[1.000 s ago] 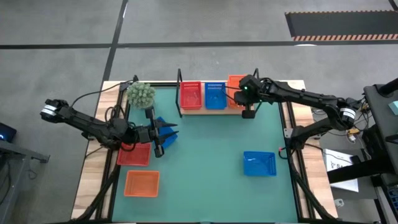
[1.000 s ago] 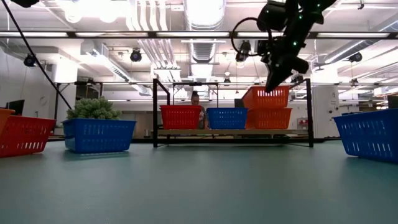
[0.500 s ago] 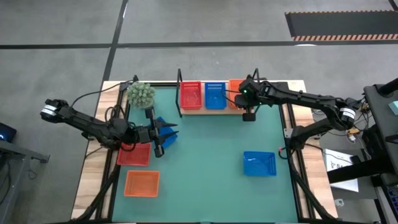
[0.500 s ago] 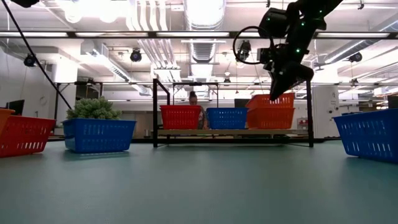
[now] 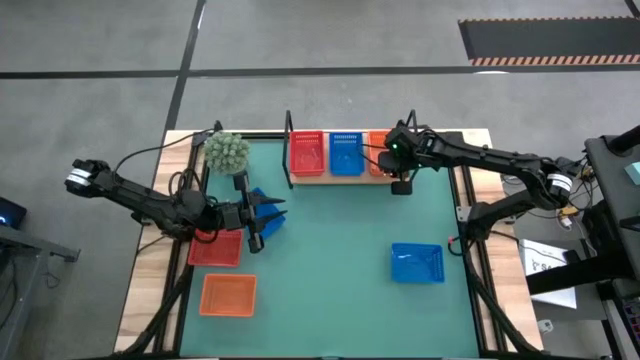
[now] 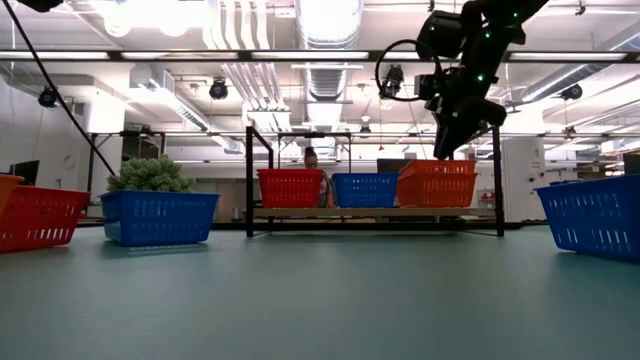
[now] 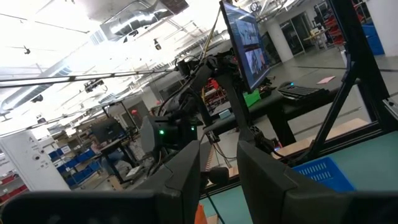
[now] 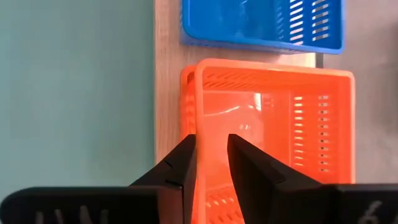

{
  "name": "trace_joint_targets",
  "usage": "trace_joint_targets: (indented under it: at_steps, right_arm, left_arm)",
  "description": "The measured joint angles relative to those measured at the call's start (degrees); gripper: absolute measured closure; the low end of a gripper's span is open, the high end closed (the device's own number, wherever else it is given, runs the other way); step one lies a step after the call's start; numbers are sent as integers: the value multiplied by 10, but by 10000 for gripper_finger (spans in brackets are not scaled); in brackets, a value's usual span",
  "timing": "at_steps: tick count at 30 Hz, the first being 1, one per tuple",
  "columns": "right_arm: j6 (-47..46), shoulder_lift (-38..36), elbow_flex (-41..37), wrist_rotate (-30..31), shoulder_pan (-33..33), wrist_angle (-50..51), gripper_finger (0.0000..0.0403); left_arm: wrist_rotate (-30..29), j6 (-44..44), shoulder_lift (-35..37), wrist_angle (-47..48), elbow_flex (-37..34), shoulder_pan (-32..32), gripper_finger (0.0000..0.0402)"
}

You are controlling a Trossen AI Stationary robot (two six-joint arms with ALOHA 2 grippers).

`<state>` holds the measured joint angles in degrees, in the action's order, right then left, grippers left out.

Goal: Stack baskets on shelf by color
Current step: Stack the right orange bin on top of the orange bin on the shelf, then stack the left blue bin on top of the blue bin on the shelf

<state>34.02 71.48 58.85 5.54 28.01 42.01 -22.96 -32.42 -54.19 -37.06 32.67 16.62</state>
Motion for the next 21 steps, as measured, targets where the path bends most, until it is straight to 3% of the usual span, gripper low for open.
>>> trace_joint_targets:
  at_steps: [5, 7, 10, 13, 16, 21]
  right_arm:
    - [-29, -1, 43, -5, -4, 56, 310]
    - [-52, -3, 56, -36, -12, 70, 313]
    - [-95, -16, 52, -94, -38, 44, 330]
    - [-114, -39, 14, -100, -97, -19, 360]
    - [-128, -65, -37, -79, -169, -112, 388]
    - [-170, -103, -124, 20, -282, -268, 391]
  left_arm:
    - [0, 0, 0, 0, 0, 0, 311]
    - [0, 0, 0, 0, 1, 0, 311]
    - [0, 0, 0, 0, 0, 0, 311]
    - [0, 1, 0, 0, 0, 0, 311]
    - [0, 6, -1, 0, 0, 0, 311]
    - [0, 44, -5, -2, -1, 0, 311]
